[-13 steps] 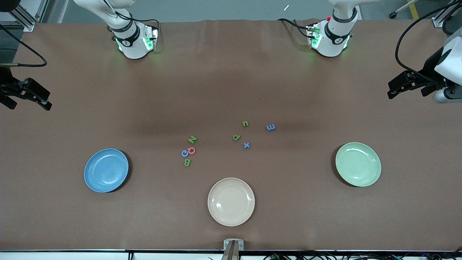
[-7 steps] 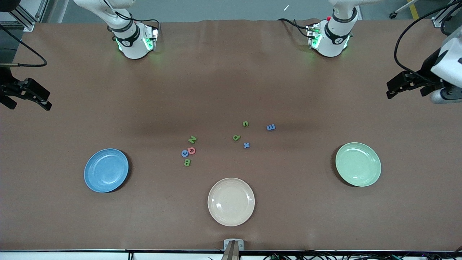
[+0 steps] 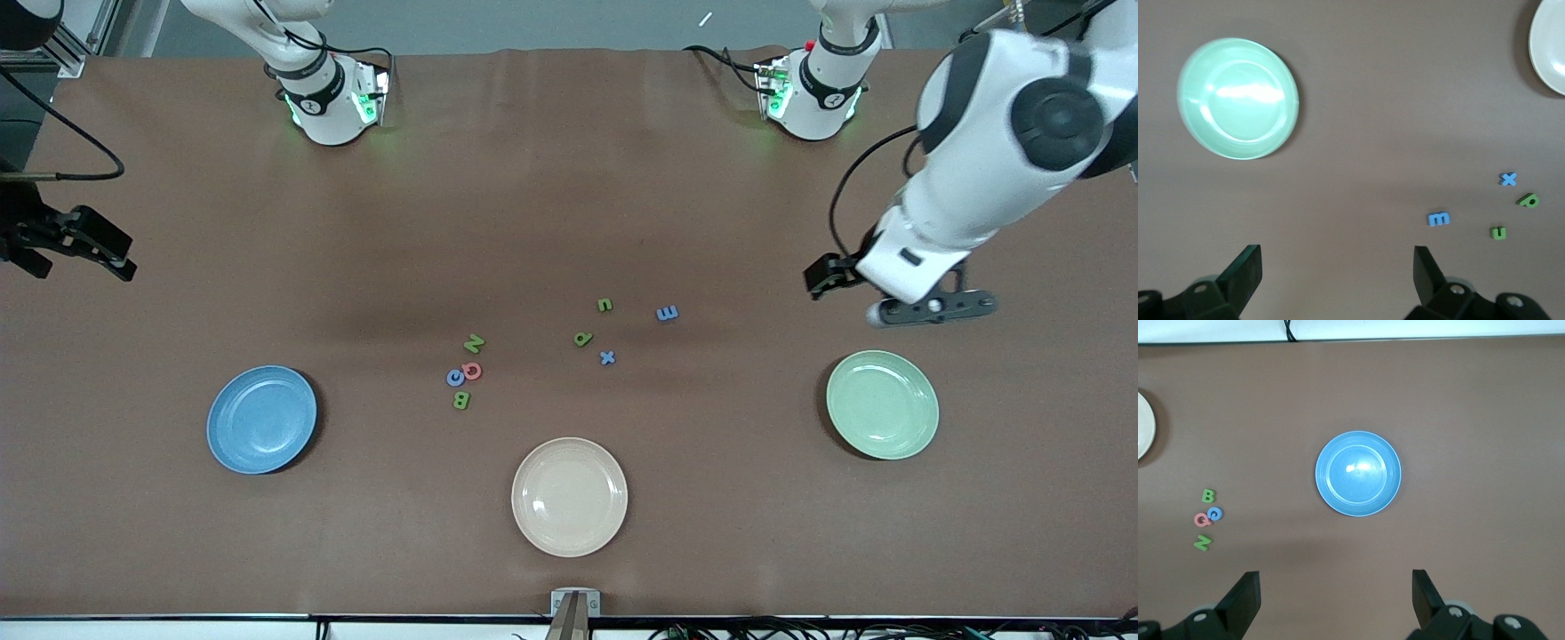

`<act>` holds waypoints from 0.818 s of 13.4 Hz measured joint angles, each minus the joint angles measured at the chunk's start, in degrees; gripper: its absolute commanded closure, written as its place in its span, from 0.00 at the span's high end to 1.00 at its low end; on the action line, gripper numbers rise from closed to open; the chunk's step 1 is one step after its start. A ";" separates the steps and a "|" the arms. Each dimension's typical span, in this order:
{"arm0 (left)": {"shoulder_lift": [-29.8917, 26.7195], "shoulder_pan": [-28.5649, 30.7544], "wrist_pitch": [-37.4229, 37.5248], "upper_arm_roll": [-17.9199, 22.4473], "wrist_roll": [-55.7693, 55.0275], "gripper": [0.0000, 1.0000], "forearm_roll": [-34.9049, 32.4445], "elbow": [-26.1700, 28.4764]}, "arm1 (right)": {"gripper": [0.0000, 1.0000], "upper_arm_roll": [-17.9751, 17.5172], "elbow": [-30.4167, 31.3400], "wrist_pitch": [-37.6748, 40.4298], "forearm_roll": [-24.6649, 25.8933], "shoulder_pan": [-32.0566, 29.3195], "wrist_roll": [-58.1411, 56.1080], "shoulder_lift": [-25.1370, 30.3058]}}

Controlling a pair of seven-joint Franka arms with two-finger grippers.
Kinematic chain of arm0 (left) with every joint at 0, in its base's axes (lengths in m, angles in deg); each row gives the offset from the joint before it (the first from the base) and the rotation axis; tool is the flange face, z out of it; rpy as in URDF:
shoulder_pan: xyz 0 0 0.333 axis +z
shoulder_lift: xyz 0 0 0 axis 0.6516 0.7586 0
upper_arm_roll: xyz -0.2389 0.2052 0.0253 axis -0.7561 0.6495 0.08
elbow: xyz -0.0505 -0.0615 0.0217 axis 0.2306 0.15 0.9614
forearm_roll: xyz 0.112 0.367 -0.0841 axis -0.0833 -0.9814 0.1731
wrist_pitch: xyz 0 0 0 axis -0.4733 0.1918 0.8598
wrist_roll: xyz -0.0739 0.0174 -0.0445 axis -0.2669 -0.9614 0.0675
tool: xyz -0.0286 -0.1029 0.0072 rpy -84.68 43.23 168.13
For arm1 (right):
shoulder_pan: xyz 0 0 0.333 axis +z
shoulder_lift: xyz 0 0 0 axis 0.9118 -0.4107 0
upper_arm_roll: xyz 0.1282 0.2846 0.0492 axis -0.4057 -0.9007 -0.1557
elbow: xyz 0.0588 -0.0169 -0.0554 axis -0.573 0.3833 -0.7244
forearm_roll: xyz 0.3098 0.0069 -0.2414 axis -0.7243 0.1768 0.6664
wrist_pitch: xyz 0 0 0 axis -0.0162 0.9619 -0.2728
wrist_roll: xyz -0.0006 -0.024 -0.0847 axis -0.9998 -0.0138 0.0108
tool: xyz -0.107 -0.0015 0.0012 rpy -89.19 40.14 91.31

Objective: Sort uppercase to blue plate, lowercase to green plate
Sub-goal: 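Grasp the m with the left gripper while the right gripper grasps the B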

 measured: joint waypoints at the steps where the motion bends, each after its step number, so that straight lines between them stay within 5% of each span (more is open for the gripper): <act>1: 1.15 -0.80 -2.75 -0.54 -1.25 1.00 0.00 1.69 | 1.00 -0.01 0.03 0.07 0.00 0.01 0.00 -0.93; 11: 20.00 -14.05 -23.28 -0.87 -34.38 0.95 -16.35 6.72 | 1.00 -0.64 -1.56 -5.38 -0.34 4.99 0.09 -20.00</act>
